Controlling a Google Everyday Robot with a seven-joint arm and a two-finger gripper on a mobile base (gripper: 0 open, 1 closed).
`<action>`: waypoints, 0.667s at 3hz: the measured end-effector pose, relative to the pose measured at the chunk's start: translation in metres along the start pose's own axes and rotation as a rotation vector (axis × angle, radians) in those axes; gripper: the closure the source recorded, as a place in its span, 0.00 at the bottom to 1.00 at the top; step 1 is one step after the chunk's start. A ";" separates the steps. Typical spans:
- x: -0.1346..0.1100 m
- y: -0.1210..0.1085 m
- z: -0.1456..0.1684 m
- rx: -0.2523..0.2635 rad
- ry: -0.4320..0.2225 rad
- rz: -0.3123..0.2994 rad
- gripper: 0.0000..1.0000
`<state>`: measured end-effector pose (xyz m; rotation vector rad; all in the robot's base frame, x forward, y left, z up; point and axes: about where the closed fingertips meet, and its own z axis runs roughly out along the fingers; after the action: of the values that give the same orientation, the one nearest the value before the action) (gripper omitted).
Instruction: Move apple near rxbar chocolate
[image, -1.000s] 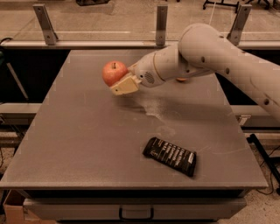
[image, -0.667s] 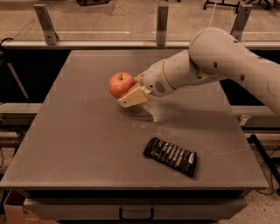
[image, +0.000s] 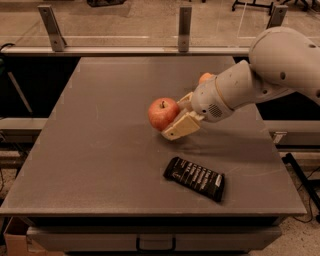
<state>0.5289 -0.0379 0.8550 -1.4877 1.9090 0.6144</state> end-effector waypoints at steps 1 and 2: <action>0.034 0.022 -0.014 -0.050 0.071 -0.001 1.00; 0.065 0.045 -0.020 -0.103 0.129 0.004 1.00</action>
Offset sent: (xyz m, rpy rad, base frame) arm -0.0922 -0.0736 -0.0596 -0.1636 0.1749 0.1058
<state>0.4710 -0.0840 0.8209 -1.6237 2.0041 0.6406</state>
